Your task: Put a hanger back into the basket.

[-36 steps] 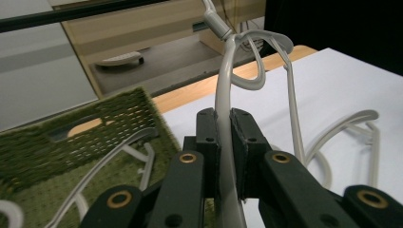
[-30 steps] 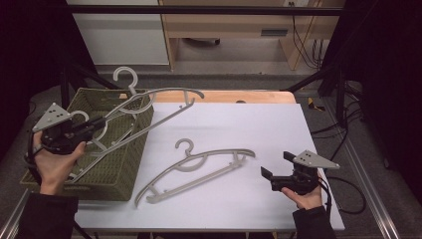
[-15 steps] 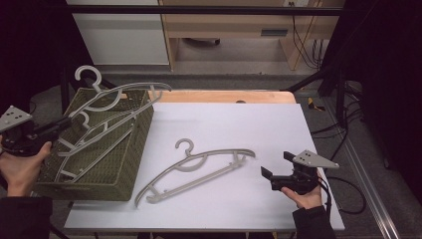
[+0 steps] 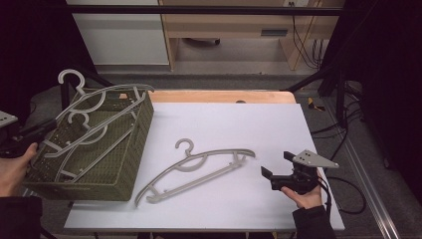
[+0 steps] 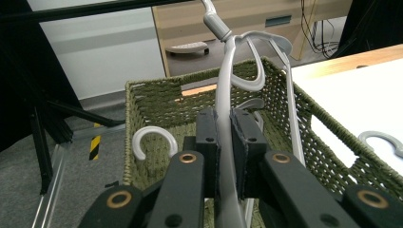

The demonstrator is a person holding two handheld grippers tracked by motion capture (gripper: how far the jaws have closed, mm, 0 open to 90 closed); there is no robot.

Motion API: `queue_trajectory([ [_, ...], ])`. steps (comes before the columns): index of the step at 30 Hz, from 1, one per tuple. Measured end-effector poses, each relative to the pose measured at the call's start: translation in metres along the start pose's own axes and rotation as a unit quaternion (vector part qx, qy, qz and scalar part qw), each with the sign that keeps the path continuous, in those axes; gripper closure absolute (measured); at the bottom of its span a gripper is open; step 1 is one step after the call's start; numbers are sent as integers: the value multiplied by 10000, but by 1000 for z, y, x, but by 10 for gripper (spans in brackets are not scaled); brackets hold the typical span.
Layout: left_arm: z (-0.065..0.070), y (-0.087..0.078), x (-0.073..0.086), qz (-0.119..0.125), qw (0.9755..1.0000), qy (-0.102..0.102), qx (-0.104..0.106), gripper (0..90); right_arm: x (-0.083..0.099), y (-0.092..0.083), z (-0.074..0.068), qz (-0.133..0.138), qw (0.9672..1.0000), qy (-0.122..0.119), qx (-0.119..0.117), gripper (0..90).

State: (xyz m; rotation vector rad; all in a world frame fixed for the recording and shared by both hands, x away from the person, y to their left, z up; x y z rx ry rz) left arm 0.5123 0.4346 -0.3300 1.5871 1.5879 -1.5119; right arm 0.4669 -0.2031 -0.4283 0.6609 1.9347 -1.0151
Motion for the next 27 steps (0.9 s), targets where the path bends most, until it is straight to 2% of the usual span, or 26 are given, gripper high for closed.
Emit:
queue_trajectory([
  [9,-11,-9,5,27,10000,0,-49,820,0,0,0,-1,10000,13,-10,29],
  [12,-14,-12,9,-19,10000,84,-30,820,0,0,0,-1,10000,11,-7,29],
  [19,-22,-14,22,-74,10000,-17,-47,820,1,1,0,-14,10000,15,13,29],
  [21,-22,-12,25,-113,9999,-38,-54,820,1,2,-1,-24,10000,5,18,29],
  [26,-13,0,32,-295,9995,100,-47,820,1,3,-1,-32,10000,4,6,29],
  [27,-11,2,33,-287,9996,74,-44,820,1,3,-1,-32,10000,2,8,29],
])
Point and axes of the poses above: each handheld gripper's, and its own axes: y roughly forward along the jaws, x roughly out of its underside, z roughly to its right, the point moved 7 cm from there along y, roughly forward along the jaws, and after that the axes turned 15 degrees about y, right-handed, at the moved point
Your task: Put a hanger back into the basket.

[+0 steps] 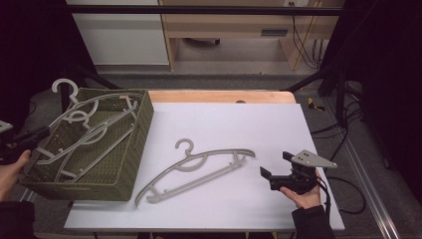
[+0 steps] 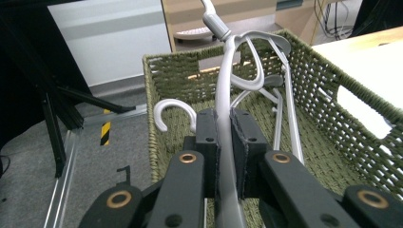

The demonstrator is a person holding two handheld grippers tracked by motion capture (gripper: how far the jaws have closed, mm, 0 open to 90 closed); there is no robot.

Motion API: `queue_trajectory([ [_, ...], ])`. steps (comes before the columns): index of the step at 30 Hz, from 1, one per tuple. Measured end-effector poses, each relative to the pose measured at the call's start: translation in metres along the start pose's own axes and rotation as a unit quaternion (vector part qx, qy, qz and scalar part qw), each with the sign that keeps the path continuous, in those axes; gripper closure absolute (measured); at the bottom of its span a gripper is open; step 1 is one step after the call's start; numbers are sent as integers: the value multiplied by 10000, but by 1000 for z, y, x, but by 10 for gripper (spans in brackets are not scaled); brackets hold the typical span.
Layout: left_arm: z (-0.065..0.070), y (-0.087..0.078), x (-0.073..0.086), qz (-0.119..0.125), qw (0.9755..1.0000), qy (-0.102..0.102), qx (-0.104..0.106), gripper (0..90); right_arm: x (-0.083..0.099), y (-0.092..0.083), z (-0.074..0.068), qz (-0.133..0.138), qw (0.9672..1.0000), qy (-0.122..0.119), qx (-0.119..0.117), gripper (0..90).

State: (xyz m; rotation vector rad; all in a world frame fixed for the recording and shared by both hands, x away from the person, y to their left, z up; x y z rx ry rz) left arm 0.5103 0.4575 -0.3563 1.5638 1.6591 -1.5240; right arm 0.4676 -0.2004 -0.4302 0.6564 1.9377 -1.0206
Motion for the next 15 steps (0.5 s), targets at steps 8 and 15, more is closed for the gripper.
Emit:
queue_trajectory([
  [8,13,23,19,-298,9995,24,59,819,1,0,0,-25,10000,-17,-1,29],
  [15,16,30,25,-693,9975,112,88,820,1,1,0,-29,10000,-6,10,29],
])
Point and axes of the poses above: each handheld gripper's, and its own axes: y roughly forward along the jaws, x roughly out of its underside, z roughly to its right, the point moved 7 cm from there along y, roughly forward along the jaws, and after that the axes turned 15 degrees about y, right-handed, at the moved point
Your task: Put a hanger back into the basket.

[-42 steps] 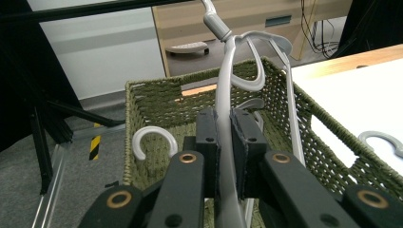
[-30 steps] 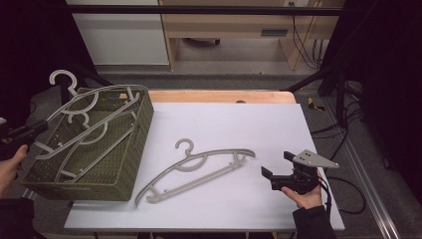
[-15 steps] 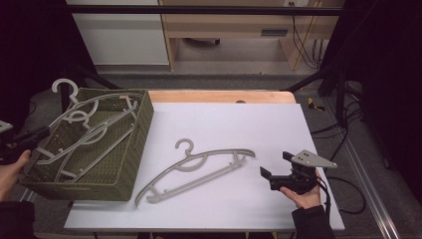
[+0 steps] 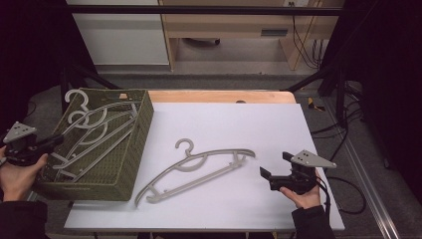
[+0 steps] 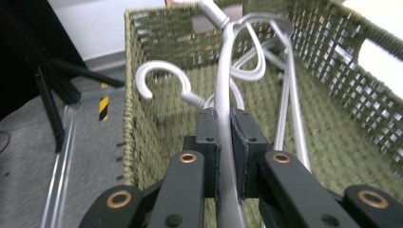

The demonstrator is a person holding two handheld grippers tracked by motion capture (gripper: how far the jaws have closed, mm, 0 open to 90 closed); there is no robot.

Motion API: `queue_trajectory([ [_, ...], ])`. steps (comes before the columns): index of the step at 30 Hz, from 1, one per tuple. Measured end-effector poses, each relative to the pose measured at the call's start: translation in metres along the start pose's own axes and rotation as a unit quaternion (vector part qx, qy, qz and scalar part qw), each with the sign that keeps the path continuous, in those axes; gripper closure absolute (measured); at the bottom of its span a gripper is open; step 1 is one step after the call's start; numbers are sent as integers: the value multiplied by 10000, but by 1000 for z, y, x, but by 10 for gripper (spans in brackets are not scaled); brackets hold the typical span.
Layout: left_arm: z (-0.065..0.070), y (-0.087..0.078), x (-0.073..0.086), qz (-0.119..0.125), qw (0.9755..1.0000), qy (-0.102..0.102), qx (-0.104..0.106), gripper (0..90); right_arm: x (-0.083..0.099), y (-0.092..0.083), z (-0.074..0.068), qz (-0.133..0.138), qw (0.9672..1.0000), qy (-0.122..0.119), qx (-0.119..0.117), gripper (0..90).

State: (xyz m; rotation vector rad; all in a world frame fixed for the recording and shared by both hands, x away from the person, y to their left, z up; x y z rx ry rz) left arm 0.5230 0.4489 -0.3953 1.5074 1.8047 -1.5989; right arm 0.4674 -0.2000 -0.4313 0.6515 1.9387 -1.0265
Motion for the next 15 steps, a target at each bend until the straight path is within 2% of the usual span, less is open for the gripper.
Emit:
queue_trajectory([
  [6,3,10,1,-465,9988,180,-4,820,0,0,0,4,10000,3,-12,29],
  [10,2,11,4,-555,9984,133,60,820,0,0,0,3,10000,1,-12,29],
  [12,2,12,4,-694,9974,147,84,819,0,0,0,-3,10000,3,-8,29],
  [15,4,15,9,-991,9948,188,154,818,0,0,0,0,10000,-10,-9,29],
])
Point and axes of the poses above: each handheld gripper's, and its own axes: y roughly forward along the jaws, x roughly out of its underside, z roughly to its right, the point moved 7 cm from there along y, roughly forward along the jaws, and after that the axes turned 15 degrees about y, right-handed, at the moved point
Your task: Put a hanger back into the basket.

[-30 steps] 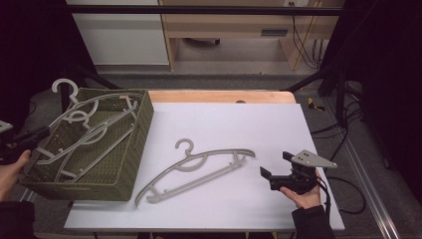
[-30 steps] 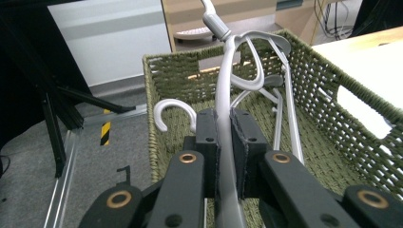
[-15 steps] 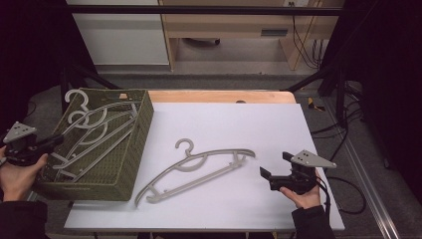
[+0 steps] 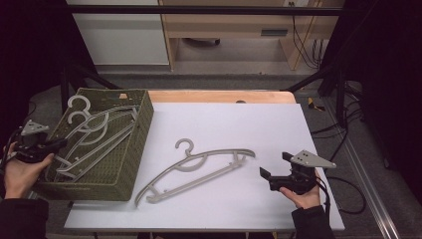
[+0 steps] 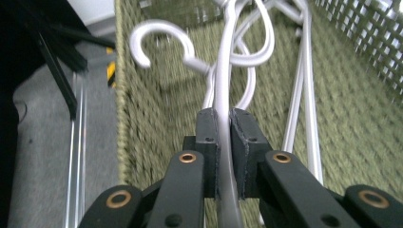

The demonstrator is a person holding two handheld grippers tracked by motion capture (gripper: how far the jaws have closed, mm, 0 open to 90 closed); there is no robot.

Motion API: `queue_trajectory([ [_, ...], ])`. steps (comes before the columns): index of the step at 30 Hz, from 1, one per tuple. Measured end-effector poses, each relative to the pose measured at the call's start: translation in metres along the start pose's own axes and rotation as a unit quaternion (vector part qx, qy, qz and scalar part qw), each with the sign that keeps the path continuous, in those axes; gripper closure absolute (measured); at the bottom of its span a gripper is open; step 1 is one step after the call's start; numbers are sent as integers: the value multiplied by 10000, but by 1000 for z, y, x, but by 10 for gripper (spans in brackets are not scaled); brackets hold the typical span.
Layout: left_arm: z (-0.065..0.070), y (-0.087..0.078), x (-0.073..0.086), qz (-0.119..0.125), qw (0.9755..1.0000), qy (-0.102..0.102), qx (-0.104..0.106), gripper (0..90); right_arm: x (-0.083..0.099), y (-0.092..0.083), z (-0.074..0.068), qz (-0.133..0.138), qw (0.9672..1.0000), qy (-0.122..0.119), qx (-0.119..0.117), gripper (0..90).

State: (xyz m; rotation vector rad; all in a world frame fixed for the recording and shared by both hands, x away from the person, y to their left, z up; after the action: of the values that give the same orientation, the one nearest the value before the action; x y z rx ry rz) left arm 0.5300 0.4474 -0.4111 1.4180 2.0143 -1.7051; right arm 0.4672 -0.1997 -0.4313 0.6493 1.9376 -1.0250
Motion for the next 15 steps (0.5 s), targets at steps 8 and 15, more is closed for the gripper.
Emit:
queue_trajectory([
  [8,4,7,14,-419,9988,-115,243,783,-1,-1,0,18,10000,9,-12,29],
  [15,6,1,13,-130,9992,-169,343,702,-1,-1,-1,27,10000,9,-19,29],
])
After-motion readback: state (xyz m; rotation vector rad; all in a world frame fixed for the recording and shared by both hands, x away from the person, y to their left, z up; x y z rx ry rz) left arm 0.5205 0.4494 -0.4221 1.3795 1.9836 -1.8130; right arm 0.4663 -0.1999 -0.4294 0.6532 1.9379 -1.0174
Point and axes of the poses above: each handheld gripper's, and its own axes: y roughly forward along the jaws, x roughly out of its underside, z roughly to its right, the point moved 7 cm from there along y, roughly forward along the jaws, and after that the axes turned 15 degrees about y, right-handed, at the moved point
